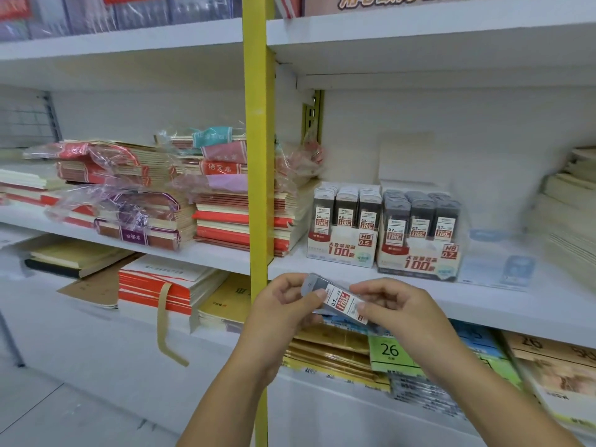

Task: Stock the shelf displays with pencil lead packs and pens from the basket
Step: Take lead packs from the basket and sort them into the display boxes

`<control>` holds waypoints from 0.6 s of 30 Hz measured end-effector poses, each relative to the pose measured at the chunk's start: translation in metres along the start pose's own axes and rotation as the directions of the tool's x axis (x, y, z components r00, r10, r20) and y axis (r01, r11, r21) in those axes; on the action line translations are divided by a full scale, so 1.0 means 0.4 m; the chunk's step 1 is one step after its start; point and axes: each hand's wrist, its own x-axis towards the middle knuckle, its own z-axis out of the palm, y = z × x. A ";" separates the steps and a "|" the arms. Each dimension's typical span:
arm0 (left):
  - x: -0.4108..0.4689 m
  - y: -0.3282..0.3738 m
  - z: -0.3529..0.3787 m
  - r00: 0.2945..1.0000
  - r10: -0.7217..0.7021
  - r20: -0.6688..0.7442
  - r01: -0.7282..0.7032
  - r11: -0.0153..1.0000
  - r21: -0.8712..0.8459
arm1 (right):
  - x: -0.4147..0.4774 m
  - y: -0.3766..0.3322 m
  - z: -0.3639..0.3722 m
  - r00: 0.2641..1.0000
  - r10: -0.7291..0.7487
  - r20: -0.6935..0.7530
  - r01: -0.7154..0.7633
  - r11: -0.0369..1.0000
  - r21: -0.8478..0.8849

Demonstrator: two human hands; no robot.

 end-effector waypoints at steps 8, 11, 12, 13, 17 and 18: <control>0.034 0.009 0.025 0.984 0.173 0.036 -0.177 0.969 0.171 | 0.018 -0.038 -0.009 0.950 -0.119 0.288 0.212 0.924 -0.318; 0.062 -0.008 0.069 0.952 0.304 -0.009 -0.284 0.898 0.336 | 0.031 -0.079 -0.067 0.943 -0.305 0.135 0.332 0.900 -0.284; 0.070 -0.014 0.084 0.931 0.366 -0.001 -0.329 0.839 0.433 | 0.039 -0.097 -0.097 0.929 -0.369 0.022 0.363 0.900 -0.244; 0.077 -0.021 0.099 0.903 0.428 0.034 -0.378 0.755 0.536 | 0.048 -0.115 -0.130 0.902 -0.422 -0.093 0.393 0.891 -0.229; 0.106 -0.059 0.149 0.820 0.530 0.216 -0.467 0.402 0.788 | 0.095 -0.173 -0.249 0.785 -0.557 -0.273 0.426 0.803 -0.416; 0.112 -0.069 0.158 0.817 0.523 0.242 -0.470 0.362 0.805 | 0.109 -0.177 -0.268 0.780 -0.571 -0.257 0.412 0.776 -0.477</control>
